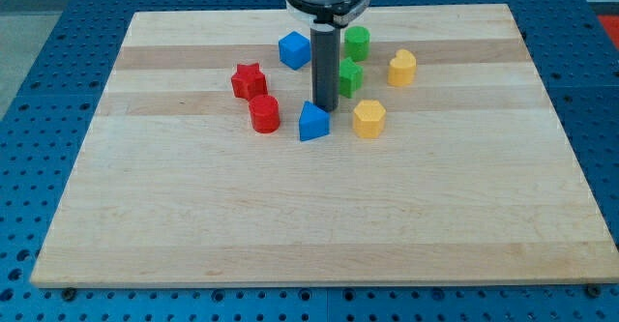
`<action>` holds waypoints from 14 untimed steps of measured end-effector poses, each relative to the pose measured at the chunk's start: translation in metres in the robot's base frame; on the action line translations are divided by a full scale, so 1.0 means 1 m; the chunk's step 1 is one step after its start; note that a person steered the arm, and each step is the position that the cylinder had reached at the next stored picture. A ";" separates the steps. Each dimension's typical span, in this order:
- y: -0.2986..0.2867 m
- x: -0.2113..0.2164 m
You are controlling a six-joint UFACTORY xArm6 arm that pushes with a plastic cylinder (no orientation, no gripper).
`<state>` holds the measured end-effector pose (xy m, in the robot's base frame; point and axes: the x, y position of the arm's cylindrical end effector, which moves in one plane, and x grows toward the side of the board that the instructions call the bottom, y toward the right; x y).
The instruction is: Place the blue triangle at the bottom center of the board
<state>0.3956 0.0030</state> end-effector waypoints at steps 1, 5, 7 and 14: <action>-0.003 0.005; -0.050 0.022; -0.040 0.027; 0.012 0.095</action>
<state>0.4902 0.0155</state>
